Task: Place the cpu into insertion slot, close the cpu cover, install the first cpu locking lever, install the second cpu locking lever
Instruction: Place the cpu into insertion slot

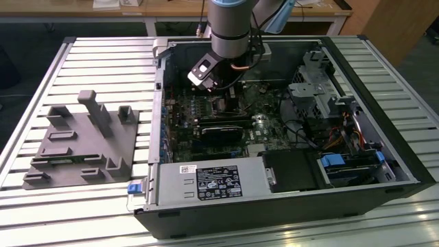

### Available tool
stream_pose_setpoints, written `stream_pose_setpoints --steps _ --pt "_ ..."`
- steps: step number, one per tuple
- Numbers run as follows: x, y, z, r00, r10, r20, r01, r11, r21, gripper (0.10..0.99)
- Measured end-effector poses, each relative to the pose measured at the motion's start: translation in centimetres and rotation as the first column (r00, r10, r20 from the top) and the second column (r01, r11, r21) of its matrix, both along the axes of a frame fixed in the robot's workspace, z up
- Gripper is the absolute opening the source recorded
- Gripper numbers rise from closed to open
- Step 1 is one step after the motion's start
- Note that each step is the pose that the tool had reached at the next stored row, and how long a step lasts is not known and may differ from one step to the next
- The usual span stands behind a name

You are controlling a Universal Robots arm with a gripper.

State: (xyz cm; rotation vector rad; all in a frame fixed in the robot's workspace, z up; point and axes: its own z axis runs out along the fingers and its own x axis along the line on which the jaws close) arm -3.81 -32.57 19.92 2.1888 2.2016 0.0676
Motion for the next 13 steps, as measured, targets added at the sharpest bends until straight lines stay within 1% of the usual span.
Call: stream_pose_setpoints --steps 5,10,13 --pt "-0.07 0.23 -0.22 1.0 -0.006 -0.0001 0.006 1.0 -0.005 0.541" --pt "-0.17 0.62 -0.43 0.9999 -0.011 0.0 0.011 0.9999 -0.011 0.541" --pt "-0.18 0.7 -0.56 0.9999 -0.014 0.0001 0.014 0.9998 -0.014 0.541"
